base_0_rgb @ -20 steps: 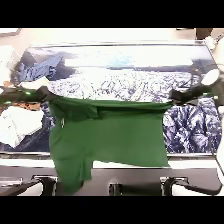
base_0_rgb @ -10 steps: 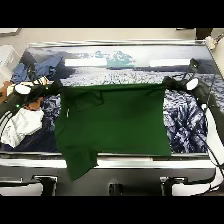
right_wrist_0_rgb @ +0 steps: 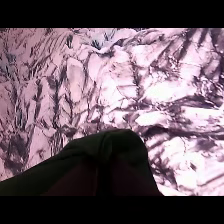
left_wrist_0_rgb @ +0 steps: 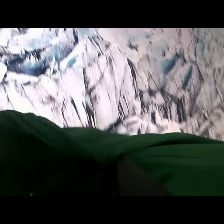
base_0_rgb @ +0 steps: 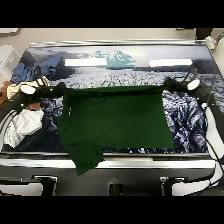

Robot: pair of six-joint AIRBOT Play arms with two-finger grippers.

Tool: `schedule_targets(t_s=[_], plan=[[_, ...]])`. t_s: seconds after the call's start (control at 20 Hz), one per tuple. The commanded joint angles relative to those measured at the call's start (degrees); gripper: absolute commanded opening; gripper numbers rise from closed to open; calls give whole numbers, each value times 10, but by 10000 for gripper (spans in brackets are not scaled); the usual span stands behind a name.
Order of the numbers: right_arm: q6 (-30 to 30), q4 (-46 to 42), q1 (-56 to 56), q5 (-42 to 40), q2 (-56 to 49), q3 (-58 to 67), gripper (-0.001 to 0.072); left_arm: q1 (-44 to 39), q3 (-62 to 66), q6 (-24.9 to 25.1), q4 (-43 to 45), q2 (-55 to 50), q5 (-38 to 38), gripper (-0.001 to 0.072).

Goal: Fold the clothes and pants, and hang the long-sleeved shirts on hangers.

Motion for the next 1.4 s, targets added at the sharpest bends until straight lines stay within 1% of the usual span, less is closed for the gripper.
schedule_targets(t_s=[0.0,0.05,0.1,0.25,0.65,0.7,0.75,0.8,0.85,0.9,0.95,1.0,1.1,1.15,1.25,1.35], plan=[[-4,-48,-36,214,27,12,48,29,-7,0,43,24,-206,30],[-3,-76,-35,257,26,6,49,25,-26,-6,60,24,-239,29],[-3,-94,-35,283,22,-7,48,20,-48,-7,72,24,-246,29],[-3,-96,-35,320,0,-33,48,22,-105,-21,73,24,-224,29],[-3,-85,-35,339,-15,-34,48,21,-123,-22,69,24,-217,30],[-3,-85,-35,339,-15,-33,49,21,-123,-28,69,24,-217,40],[-3,-85,-35,343,-14,-32,120,24,-120,-32,69,24,-219,133],[-3,-86,-39,358,-10,-23,298,32,-108,-32,69,24,-239,322],[-5,-87,-48,382,-5,-5,451,46,-89,-32,69,24,-268,518],[-15,-86,-62,411,0,16,526,63,-66,-32,71,25,-305,583],[-19,-84,-85,445,6,40,576,84,-46,-32,75,27,-341,589],[-18,-84,-110,483,11,57,575,105,-33,-32,84,35,-376,589],[-20,-90,-157,545,25,58,575,130,-50,-32,120,61,-424,586],[-25,-95,-172,562,31,47,575,132,-80,-30,138,79,-432,581],[-31,-104,-186,570,45,7,575,130,-183,-18,143,125,-428,581],[-43,-97,-183,561,58,-33,574,129,-301,15,141,178,-414,581]])
